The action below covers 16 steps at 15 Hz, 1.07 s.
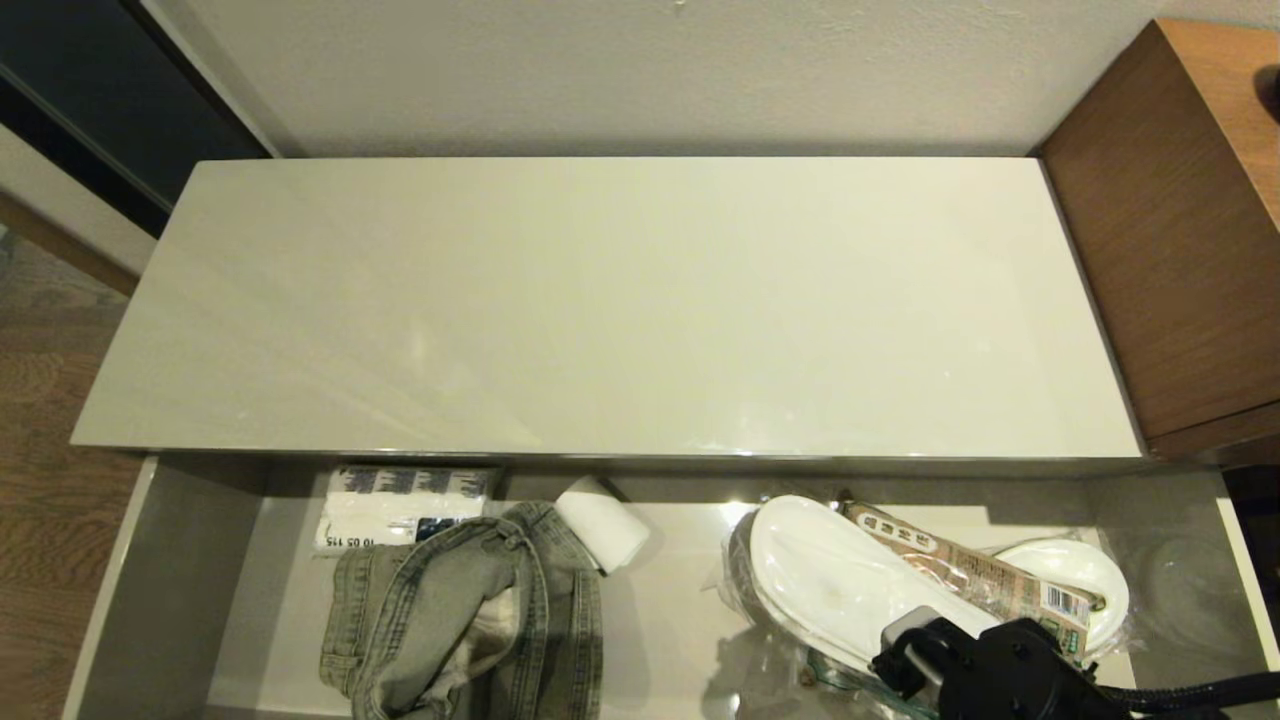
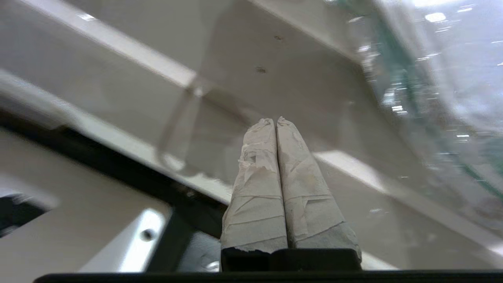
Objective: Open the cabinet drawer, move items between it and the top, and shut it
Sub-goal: Take out the disposable slippers from the drawer
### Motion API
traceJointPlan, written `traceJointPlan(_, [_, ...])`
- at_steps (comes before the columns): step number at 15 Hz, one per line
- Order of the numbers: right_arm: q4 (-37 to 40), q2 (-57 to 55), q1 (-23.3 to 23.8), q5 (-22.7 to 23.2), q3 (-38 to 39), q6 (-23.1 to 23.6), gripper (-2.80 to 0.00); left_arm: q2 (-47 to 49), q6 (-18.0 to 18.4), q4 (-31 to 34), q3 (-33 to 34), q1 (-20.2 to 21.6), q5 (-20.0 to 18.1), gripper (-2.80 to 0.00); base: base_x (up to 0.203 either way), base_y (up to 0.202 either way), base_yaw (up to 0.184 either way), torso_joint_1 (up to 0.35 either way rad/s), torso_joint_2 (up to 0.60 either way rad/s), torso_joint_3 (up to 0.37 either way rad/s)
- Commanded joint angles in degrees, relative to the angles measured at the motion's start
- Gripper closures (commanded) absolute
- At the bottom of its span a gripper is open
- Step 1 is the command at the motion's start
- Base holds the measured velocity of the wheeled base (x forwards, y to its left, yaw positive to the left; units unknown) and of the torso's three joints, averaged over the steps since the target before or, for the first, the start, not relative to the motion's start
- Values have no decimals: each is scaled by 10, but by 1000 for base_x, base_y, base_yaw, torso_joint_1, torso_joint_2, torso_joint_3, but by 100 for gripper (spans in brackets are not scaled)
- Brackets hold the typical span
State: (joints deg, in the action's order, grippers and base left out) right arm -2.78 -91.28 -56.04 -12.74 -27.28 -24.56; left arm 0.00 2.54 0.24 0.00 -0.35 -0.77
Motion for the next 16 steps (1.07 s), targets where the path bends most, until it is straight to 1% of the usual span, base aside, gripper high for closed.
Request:
traceJointPlan(1, [0,5,0,11,-1,-13,0,1,0,0,0,0,0,0,0,0,0,0,0,0])
traceJointPlan(3, [0,3,0,29,-3,-18,0,1,0,0,0,0,0,0,0,0,0,0,0,0])
traceJointPlan(5, [0,1,-1,61,-5,-36,0,1,0,0,0,0,0,0,0,0,0,0,0,0])
traceJointPlan(7, [0,-8,-2,112,-8,-57,0,1,0,0,0,0,0,0,0,0,0,0,0,0])
traceJointPlan(12, [4,-10,0,135,-8,-61,0,1,0,0,0,0,0,0,0,0,0,0,0,0])
traceJointPlan(15, [2,-17,0,172,-9,-84,0,1,0,0,0,0,0,0,0,0,0,0,0,0])
traceJointPlan(16, [1,-21,0,177,-9,-87,0,1,0,0,0,0,0,0,0,0,0,0,0,0])
